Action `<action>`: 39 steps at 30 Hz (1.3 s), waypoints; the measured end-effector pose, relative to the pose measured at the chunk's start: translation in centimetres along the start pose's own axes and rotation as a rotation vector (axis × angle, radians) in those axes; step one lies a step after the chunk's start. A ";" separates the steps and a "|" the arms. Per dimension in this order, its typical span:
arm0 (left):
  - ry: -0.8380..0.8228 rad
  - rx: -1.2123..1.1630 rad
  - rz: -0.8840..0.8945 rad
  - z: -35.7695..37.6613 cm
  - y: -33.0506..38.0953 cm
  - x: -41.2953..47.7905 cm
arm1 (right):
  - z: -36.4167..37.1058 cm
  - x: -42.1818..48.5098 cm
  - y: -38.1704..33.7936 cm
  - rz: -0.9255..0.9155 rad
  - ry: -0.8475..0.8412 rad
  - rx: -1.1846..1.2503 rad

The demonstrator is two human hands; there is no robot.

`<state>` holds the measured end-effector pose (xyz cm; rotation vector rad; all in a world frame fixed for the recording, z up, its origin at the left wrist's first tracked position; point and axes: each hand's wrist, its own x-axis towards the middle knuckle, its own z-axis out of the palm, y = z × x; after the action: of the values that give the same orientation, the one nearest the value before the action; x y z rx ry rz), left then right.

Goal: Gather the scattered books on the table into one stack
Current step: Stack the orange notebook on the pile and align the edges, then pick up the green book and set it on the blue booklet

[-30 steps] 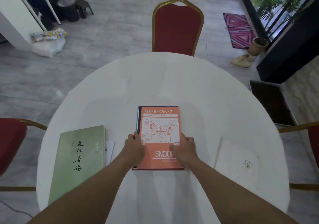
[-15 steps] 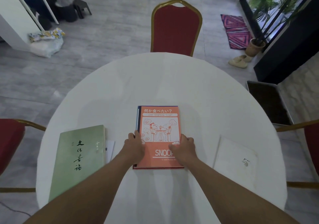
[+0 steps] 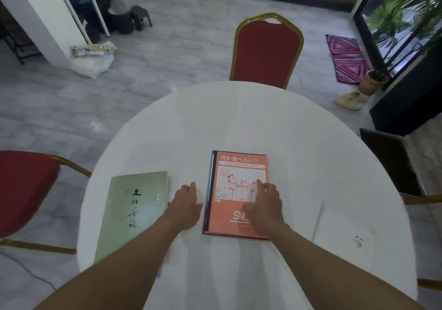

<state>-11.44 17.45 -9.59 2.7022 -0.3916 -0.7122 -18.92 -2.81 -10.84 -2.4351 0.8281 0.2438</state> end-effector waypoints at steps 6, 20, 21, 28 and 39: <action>0.155 0.054 -0.110 -2.8 -7.1 -1.6 | 3.0 -0.3 -6.1 -0.205 -0.107 -0.022; 0.256 -0.237 -0.575 -2.0 -17.0 -4.7 | 12.0 -2.7 -15.7 -0.365 -0.373 -0.055; 0.263 -0.253 -0.572 -2.1 -16.9 -4.5 | 12.1 -2.8 -15.8 -0.345 -0.372 -0.047; 0.225 -0.471 -0.565 -3.2 -16.2 -2.3 | 11.7 -1.8 -16.7 -0.145 -0.396 0.147; 0.218 -0.579 -0.419 -6.3 -13.8 5.6 | 10.7 6.2 -17.6 -0.025 -0.409 0.553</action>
<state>-1.06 29.64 -11.90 2.2734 0.3923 -0.5172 -3.18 11.58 -14.04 -1.7948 0.5839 0.4233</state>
